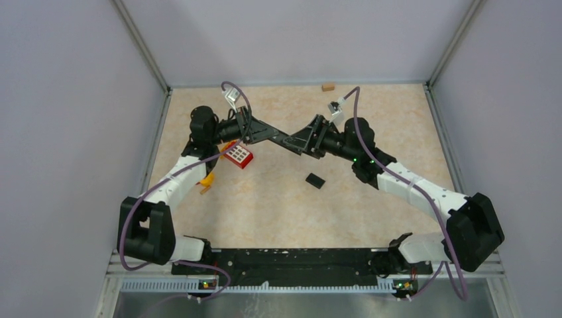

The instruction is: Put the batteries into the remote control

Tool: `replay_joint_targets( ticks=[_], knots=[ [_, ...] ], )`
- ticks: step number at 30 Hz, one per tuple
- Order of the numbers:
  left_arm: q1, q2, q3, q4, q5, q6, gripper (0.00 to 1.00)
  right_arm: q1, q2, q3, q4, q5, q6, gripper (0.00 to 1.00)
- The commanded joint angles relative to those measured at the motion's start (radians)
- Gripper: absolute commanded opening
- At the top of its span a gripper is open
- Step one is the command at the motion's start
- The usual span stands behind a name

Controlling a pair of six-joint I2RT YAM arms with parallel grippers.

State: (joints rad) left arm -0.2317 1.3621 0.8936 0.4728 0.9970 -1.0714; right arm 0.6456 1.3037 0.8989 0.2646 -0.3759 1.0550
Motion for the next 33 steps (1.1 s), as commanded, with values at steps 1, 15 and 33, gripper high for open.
replay_joint_targets(
  ticks=[1,15,33],
  knots=[
    [-0.003,-0.036,-0.007,0.043,0.008,0.019,0.0,0.0,0.001,0.06,0.033,-0.005,-0.016,0.65],
    [-0.003,-0.039,-0.005,0.041,0.004,0.001,0.0,0.0,0.01,0.054,0.038,-0.013,-0.025,0.42],
    [0.112,-0.088,0.078,-0.244,-0.063,0.162,0.0,-0.001,-0.053,0.046,-0.033,0.106,-0.219,0.85]
  ],
)
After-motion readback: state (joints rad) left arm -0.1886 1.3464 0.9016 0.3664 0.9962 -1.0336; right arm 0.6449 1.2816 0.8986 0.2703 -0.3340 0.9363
